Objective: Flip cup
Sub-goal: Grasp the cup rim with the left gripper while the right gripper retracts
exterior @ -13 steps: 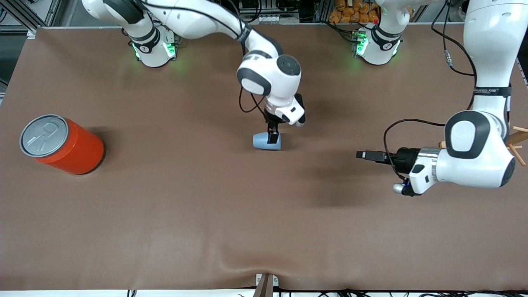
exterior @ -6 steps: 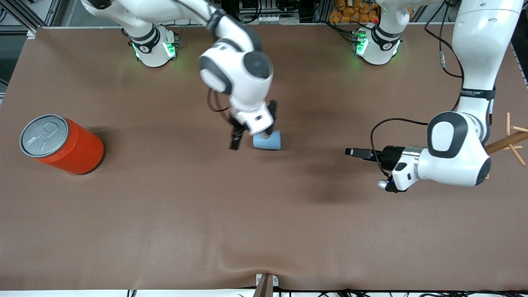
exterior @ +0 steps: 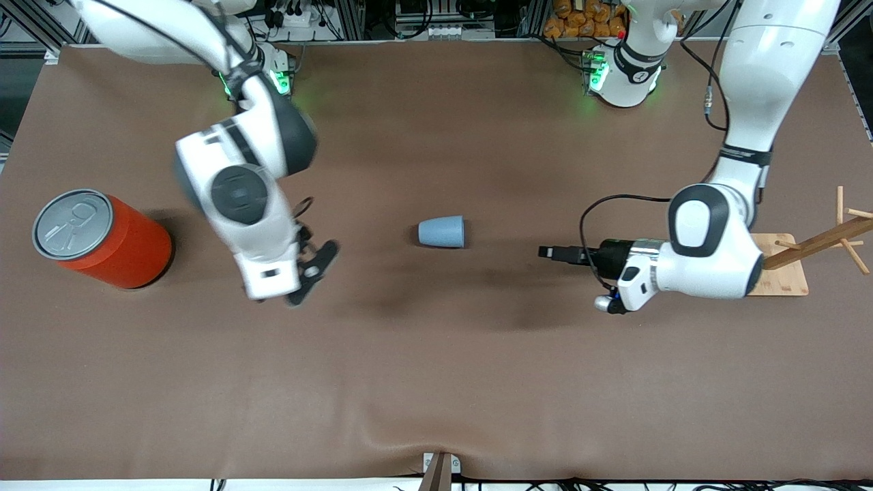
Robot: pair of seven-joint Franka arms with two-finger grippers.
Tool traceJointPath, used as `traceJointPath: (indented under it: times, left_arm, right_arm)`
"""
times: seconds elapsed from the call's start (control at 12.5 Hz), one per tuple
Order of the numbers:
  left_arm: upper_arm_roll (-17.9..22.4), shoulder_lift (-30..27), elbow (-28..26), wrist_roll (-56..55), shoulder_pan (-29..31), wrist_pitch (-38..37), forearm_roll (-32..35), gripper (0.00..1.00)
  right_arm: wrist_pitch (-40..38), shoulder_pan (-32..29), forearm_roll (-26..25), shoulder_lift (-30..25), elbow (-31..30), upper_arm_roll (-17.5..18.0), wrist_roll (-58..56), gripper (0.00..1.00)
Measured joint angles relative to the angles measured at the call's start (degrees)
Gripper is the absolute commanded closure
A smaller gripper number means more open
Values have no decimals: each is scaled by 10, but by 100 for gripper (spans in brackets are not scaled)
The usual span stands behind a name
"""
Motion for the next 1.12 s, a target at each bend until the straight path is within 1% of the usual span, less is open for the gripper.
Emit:
traceJointPath:
  times: [0.24,0.32,0.4,0.56,0.64,0.8,0.96,1.12]
  left_arm:
    - [-14,0,-65,1,-58,130,-74,0]
    - [-24,0,-86,1,-76,172,-95,0]
    - [-32,0,-102,1,-93,202,-110,0]
    - [-36,0,-122,1,-121,238,-130,0]
    - [-36,0,-130,1,-136,261,-141,0]
    - [-36,0,-140,1,-162,303,-168,0]
    - [-36,1,-144,1,-175,314,-175,0]
    - [-36,3,-147,1,-181,317,-175,0]
  right_arm:
    - [-2,2,81,-2,43,-85,-2,0]
    - [-3,-2,92,-5,51,-103,-2,0]
    - [-3,-8,96,-12,57,-113,-2,0]
    - [-24,-12,102,-39,64,-132,23,0]
    - [-47,-12,113,-56,64,-140,65,0]
    - [-67,-12,133,-86,63,-152,187,0]
    - [-72,-12,155,-112,47,-161,321,0]
    - [-72,-12,166,-136,24,-171,443,0]
